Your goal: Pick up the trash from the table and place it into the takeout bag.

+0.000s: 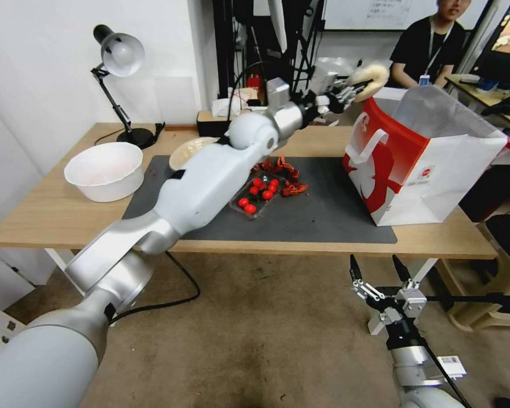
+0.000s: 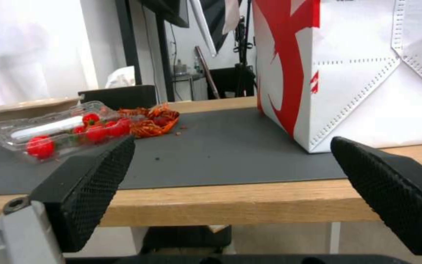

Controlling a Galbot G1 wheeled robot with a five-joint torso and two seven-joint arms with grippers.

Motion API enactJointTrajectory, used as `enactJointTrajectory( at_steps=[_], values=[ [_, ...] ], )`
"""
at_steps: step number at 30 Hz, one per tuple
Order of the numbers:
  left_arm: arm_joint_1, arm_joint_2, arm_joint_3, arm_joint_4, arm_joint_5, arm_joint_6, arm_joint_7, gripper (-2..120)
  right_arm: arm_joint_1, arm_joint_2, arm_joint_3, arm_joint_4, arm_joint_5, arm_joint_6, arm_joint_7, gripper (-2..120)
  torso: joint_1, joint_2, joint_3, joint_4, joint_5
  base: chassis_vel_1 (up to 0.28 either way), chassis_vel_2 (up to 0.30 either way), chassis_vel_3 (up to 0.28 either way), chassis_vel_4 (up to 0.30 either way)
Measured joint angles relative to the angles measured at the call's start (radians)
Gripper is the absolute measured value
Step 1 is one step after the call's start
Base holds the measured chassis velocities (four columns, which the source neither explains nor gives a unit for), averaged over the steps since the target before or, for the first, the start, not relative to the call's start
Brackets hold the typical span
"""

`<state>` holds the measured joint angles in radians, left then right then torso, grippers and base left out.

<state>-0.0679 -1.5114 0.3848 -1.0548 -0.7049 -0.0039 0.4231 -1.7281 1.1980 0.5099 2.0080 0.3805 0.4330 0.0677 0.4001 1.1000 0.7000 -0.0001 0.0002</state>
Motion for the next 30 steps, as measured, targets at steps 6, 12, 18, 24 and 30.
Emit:
enactJointTrajectory(
  at_steps=[6,12,18,24,30],
  values=[
    [-0.051,-0.058,0.028,0.089,0.082,-0.026,0.010,5,0.002,-0.003,0.006,-0.011,0.003,0.002,0.000,100,0.000,0.000,0.000,0.0001,0.0000,0.000,0.000,0.000,0.000],
    [-0.087,-0.099,0.057,0.129,0.143,-0.035,0.004,5,0.001,-0.006,0.016,-0.024,0.007,0.009,-0.003,100,0.000,0.000,0.000,-0.0001,0.0000,0.000,0.000,0.000,0.000],
    [-0.096,-0.100,0.082,0.117,0.206,-0.035,0.025,5,-0.001,-0.005,0.023,-0.030,0.008,0.011,-0.013,100,0.000,0.000,0.000,0.0001,-0.0002,0.000,0.000,0.000,0.000],
    [-0.098,-0.098,0.099,0.114,0.268,-0.035,0.056,5,-0.001,-0.005,0.024,-0.032,0.009,0.013,-0.014,100,0.000,0.000,0.000,0.0002,-0.0002,0.000,0.000,0.000,0.000],
    [-0.084,-0.096,0.119,0.082,0.246,-0.027,0.073,34,-0.002,0.003,0.030,-0.042,0.010,0.021,-0.018,100,0.000,0.000,0.000,0.0001,-0.0002,0.000,0.000,0.000,0.000]
  ],
)
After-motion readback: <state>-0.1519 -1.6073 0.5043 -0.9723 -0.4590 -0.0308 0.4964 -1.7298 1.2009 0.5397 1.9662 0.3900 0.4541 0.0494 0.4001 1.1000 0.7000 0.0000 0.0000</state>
